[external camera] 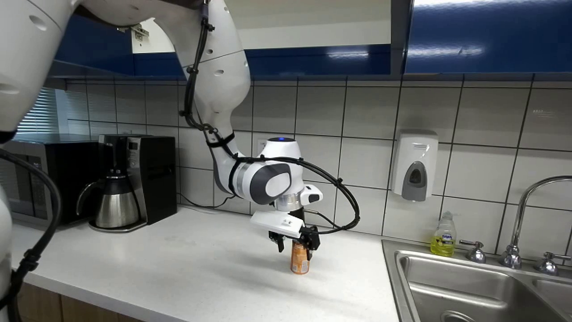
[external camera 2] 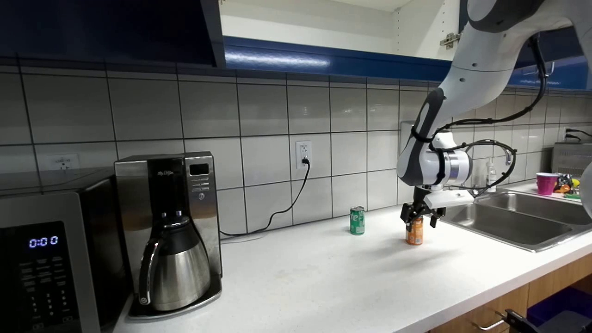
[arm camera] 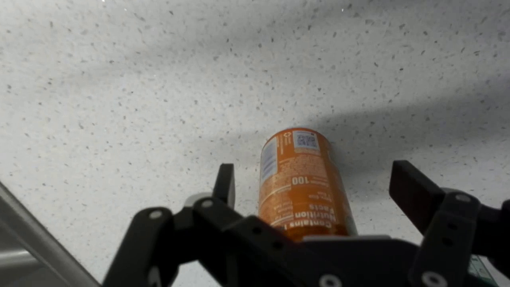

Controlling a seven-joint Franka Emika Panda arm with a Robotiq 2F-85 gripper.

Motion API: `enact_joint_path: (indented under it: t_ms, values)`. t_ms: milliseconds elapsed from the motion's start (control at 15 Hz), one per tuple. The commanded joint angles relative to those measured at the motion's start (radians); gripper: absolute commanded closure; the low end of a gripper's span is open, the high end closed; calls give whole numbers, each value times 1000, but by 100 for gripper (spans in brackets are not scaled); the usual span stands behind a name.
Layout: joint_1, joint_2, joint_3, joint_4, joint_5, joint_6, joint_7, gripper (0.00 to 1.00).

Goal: Put the orange soda can in the open shelf

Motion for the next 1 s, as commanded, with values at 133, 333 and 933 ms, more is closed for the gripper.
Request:
enact_joint_path:
  t_ms: [133, 333, 933]
  values:
    - [-21, 31, 22, 14, -28, 67, 49, 0]
    - [-5, 44, 5, 13, -44, 103, 76, 0]
    - [-6, 66, 8, 26, -73, 136, 111, 0]
